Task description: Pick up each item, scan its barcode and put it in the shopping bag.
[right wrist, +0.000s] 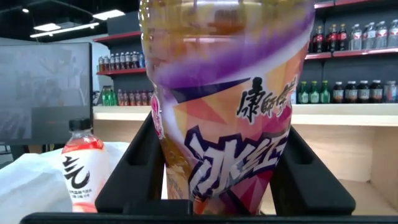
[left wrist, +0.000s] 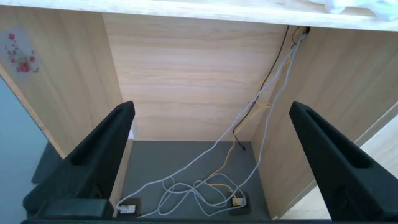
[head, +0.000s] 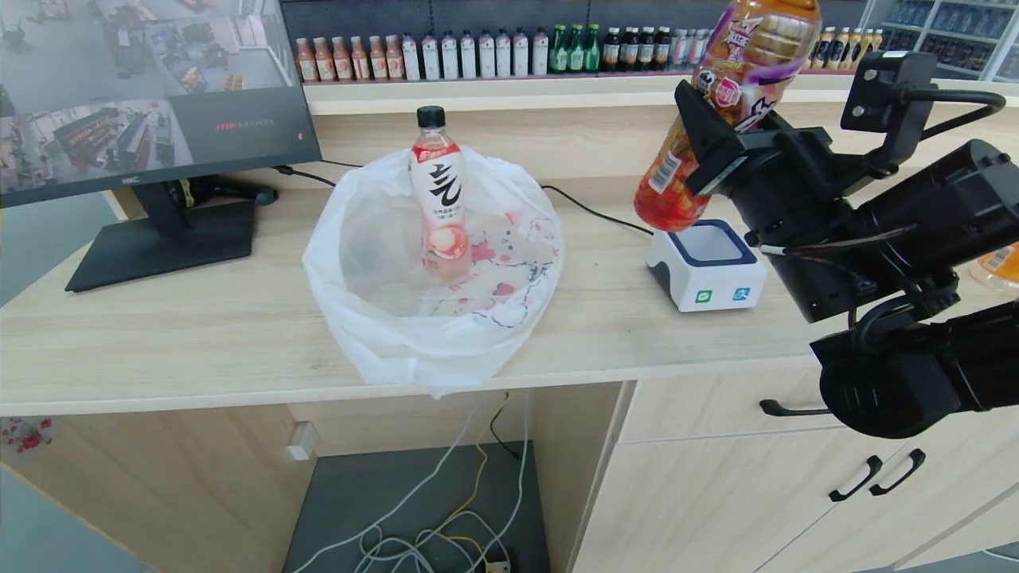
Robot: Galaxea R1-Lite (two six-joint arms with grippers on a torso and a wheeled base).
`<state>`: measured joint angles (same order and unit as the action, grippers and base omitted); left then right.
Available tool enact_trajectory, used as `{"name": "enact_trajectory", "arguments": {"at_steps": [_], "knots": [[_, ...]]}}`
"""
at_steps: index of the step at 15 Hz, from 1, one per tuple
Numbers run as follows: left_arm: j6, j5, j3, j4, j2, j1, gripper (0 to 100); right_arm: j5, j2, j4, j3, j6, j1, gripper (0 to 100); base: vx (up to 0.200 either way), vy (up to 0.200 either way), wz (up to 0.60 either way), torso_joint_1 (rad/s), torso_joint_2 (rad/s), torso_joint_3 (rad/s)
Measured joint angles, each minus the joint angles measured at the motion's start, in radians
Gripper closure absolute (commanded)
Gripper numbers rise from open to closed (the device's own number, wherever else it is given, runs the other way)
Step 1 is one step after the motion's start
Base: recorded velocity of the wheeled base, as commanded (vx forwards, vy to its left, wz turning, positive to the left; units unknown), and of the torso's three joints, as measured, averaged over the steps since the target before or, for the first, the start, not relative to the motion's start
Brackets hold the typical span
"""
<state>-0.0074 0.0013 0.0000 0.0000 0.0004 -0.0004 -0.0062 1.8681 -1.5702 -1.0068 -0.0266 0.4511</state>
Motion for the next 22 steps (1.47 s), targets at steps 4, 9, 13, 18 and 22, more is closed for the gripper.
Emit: {"name": "enact_trajectory", "arguments": {"at_steps": [4, 9, 13, 18, 22], "knots": [[0.0, 0.0, 0.0, 0.0, 0.0, 0.0, 0, 0.0, 0.005, 0.001, -0.002, 0.0, 0.001, 100, 0.0, 0.2, 0.0, 0.005, 0.0, 0.002], [0.006, 0.0, 0.0, 0.0, 0.0, 0.0, 0, 0.0, 0.009, 0.0, -0.019, 0.001, -0.003, 100, 0.0, 0.12, 0.0, 0.0, 0.0, 0.002], [0.006, 0.0, 0.0, 0.0, 0.0, -0.001, 0, 0.001, 0.012, 0.001, -0.023, 0.001, -0.002, 100, 0.0, 0.0, 0.0, 0.0, 0.0, 0.0], [0.006, 0.0, 0.0, 0.0, 0.0, -0.001, 0, 0.001, 0.031, -0.001, -0.021, 0.006, -0.006, 100, 0.0, 0.0, 0.0, 0.0, 0.0, 0.0], [0.007, -0.001, 0.0, 0.0, 0.0, 0.0, 0, 0.004, 0.067, 0.001, -0.024, 0.012, -0.018, 100, 0.0, 0.0, 0.0, 0.0, 0.0, 0.0]]}}
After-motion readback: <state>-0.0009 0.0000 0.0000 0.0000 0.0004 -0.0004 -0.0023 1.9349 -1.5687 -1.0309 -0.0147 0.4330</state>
